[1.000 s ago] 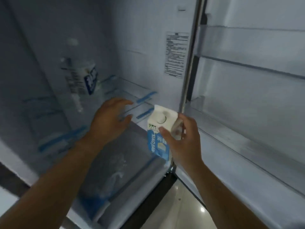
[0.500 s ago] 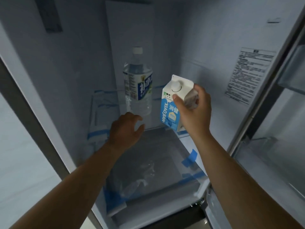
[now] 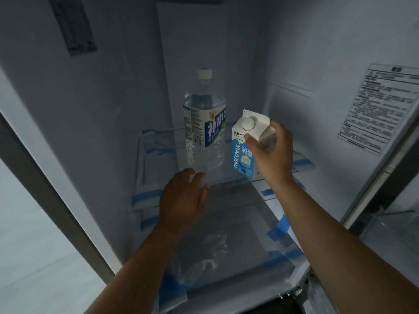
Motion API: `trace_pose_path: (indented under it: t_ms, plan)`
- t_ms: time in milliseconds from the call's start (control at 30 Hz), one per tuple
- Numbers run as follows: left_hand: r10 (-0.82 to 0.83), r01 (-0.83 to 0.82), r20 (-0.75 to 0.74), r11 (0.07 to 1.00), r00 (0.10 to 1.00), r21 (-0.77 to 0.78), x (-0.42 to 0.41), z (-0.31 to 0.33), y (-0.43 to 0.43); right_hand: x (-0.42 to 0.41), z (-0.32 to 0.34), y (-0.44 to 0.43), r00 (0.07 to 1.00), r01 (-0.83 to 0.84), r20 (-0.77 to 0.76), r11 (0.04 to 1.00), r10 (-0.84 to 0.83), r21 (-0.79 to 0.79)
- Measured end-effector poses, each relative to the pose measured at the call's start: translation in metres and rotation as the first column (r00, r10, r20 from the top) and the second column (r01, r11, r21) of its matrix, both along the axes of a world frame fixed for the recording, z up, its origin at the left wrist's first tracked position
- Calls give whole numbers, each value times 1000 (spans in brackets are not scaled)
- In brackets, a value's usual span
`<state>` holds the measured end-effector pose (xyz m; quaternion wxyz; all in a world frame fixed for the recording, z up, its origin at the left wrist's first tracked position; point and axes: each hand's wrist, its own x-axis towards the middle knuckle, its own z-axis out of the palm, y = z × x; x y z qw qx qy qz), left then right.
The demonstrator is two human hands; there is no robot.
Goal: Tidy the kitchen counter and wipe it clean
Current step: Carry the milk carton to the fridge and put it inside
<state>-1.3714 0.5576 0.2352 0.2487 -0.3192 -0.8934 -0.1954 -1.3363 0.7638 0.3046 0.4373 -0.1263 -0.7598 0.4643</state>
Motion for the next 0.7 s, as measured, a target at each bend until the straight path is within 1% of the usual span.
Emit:
trace_pose_path:
  t_ms: [133,267,333,433,533,700]
  plan:
    - [-2,2,-18,1000,1000,1,-2,-1,1,5,-8,3,999,-28,19,1000,28,-2]
    - [-2,2,-49,1000,999,15,-2,-1,1,15,-18,9,996,-75,41,996,73,53]
    - [-2,3,-66,1000,998,20,-2,-1,3,13,-17,11,997,-68,46,994,64,88]
    - [5,-3,-71,1000,997,25,-2,-1,4,2,-10,13,997,-51,55,995,47,88]
    - [21,-20,-46,999,999,33,-1,0,5,-11,-6,13,998,-44,55,986,35,161]
    - [22,-22,-32,1000,999,12,-2,-1,2,-18,-8,13,998,-29,53,984,20,174]
